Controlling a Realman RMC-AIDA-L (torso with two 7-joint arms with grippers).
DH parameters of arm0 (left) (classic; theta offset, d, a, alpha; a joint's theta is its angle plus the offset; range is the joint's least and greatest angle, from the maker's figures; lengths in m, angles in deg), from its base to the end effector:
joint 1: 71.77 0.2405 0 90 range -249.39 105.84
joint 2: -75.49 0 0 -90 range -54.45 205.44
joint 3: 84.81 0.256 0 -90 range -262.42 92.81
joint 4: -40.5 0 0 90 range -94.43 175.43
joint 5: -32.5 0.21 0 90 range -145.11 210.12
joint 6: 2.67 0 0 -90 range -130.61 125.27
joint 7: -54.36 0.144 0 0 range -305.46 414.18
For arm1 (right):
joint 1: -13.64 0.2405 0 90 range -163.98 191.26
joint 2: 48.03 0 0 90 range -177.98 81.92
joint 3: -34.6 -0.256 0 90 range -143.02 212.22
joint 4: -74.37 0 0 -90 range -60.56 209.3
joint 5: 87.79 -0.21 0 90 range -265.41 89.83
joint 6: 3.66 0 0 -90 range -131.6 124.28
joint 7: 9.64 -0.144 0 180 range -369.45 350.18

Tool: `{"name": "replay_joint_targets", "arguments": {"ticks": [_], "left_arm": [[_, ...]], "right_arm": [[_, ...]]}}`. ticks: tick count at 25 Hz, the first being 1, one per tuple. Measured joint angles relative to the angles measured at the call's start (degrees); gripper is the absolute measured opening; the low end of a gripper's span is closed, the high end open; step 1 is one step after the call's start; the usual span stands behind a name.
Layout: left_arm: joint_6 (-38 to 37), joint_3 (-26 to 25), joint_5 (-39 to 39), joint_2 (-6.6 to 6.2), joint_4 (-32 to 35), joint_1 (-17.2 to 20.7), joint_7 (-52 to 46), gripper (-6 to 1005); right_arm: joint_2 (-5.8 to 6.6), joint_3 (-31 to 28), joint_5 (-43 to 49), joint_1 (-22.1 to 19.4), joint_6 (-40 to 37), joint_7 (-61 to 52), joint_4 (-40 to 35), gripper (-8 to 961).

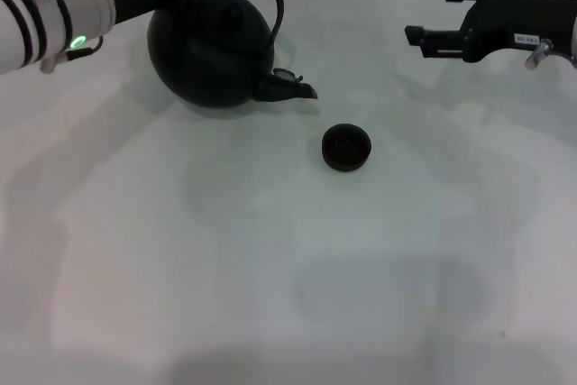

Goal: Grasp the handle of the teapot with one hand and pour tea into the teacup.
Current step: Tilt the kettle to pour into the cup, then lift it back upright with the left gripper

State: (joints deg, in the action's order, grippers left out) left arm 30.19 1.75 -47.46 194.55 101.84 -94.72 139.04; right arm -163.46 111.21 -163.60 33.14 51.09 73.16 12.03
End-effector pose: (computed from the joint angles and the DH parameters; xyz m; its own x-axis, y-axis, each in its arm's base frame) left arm -0.2044 0.3993 -0.0190 0.9170 0.1827 0.3547 0.3834 -0.6498 -0.6563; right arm 0.2449 0.3689 0.0125 0.9057 -0.2847 -0.3142 -0.4142 -0.7524 -0.5123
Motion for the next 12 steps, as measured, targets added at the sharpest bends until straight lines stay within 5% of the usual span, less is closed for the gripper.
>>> {"name": "replay_joint_targets", "arguments": {"ticks": [12], "left_arm": [[-0.43,3.77,7.54,-0.08,5.85,1.39,-4.66,144]], "right_arm": [[0.06,-2.84,-3.94,-0.10,-0.60,1.60,0.67,841]]}}
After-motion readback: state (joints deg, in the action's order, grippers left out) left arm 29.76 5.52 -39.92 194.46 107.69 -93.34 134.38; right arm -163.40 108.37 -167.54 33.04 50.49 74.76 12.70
